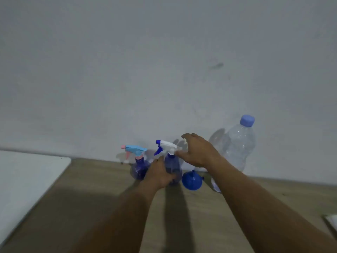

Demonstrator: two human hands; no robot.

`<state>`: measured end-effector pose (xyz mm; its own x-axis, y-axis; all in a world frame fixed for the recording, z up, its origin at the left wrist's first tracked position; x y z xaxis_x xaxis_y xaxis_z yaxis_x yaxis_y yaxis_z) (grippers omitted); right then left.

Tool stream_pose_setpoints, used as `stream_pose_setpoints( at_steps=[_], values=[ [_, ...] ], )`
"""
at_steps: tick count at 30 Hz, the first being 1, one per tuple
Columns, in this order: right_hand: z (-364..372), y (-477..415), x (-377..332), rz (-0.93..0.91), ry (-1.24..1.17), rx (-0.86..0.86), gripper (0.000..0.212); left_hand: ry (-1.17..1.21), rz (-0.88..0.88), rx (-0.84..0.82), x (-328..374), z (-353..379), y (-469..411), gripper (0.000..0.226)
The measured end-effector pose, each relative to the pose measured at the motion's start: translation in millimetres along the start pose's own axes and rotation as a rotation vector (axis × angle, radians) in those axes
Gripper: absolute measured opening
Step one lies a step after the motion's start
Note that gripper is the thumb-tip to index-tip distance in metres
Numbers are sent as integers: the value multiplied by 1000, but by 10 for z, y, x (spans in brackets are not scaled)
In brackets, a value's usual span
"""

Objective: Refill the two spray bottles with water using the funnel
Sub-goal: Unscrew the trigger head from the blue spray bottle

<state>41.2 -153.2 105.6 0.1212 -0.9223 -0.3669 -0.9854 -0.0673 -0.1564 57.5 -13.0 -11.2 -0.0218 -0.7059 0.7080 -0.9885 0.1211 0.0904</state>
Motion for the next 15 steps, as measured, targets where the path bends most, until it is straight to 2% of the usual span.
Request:
stream_pose_setpoints(
  at_steps=[2, 5, 7, 9, 12, 15],
  values=[
    [125, -94, 8, 5, -70, -4, 66, 68, -1, 36, -18, 63, -65, 34],
    [338, -167, -5, -29, -147, -20, 40, 18, -5, 124, -102, 105, -134, 46],
    [411, -158, -7, -48, -188, 11, 24, 62, -15, 63, -134, 173, -116, 39],
    [420, -125, -1, -53, -202, 43, 19, 72, -3, 65, -121, 179, -66, 41],
    [401, -54, -28, -59, -214, 40, 16, 68, 20, 160, -99, 83, 33, 51],
    [325, 59, -76, -50, -238, 29, 14, 168, -25, 71, -63, 66, 225, 44]
  ],
)
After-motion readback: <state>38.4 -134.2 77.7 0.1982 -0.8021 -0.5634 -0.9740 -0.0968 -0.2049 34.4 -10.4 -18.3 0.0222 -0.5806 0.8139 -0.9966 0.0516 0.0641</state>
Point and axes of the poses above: each hand's wrist, its own y-axis away from the middle knuckle, its own z-axis out of the palm, x = y × z, the point moved 6 cm from there along -y, towards the middle knuckle, and after that the axes turned 8 degrees about x, right-handed, at the moved point
